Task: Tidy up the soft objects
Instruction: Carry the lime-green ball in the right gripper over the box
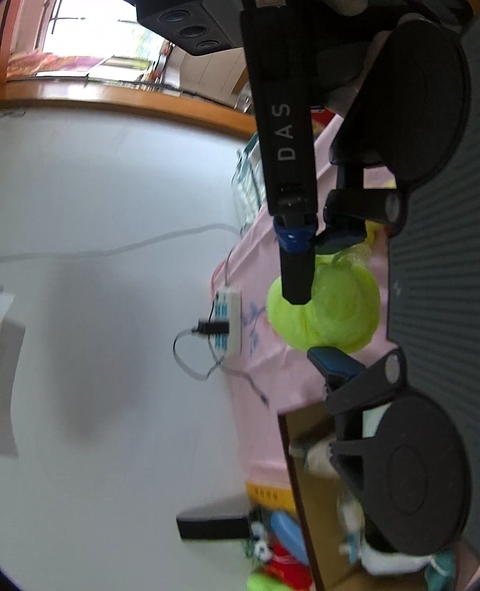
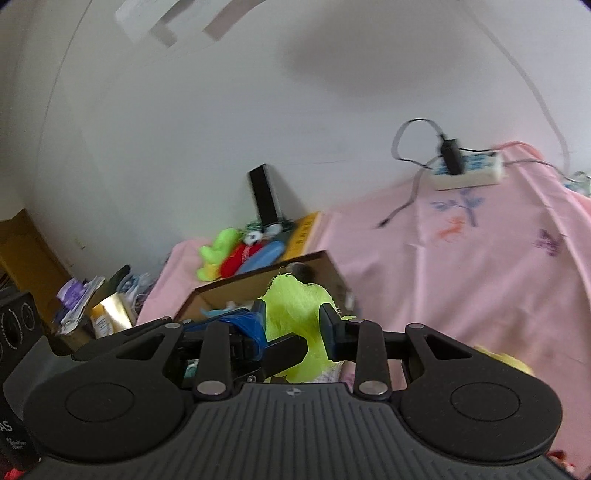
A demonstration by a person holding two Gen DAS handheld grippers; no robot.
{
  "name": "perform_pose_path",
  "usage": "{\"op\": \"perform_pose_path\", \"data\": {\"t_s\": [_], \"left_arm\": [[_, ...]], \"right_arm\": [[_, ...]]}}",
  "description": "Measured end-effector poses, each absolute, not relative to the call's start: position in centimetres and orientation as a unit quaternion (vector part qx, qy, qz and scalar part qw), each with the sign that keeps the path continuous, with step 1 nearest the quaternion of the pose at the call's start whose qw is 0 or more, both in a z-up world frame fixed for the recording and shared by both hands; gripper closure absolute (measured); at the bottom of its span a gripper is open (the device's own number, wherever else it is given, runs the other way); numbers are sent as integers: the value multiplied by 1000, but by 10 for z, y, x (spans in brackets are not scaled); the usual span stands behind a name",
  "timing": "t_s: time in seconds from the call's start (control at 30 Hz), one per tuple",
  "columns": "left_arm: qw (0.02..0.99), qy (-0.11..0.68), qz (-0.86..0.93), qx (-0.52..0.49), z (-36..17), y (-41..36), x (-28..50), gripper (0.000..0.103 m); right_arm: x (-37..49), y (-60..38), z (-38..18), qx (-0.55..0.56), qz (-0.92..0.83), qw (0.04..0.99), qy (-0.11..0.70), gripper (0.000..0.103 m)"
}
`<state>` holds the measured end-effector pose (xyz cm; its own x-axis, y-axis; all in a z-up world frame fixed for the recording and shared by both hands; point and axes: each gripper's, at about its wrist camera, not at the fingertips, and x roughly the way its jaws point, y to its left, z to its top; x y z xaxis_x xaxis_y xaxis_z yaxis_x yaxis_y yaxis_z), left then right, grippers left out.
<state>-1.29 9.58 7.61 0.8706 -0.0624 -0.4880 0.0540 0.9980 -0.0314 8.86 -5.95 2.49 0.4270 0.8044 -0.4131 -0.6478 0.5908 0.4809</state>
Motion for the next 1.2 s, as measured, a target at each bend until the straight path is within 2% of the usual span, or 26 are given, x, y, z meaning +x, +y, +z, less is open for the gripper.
{"op": "perform_pose_path", "data": {"t_s": [0.63,1.2], "left_arm": [[968,244,57,-8,72,207,-25,59],[957,290,8,-23,24,228,61,59]], "right_arm": [[80,65,22,71,494,812,304,89],[133,82,-9,33,433,855,283,89]]}}
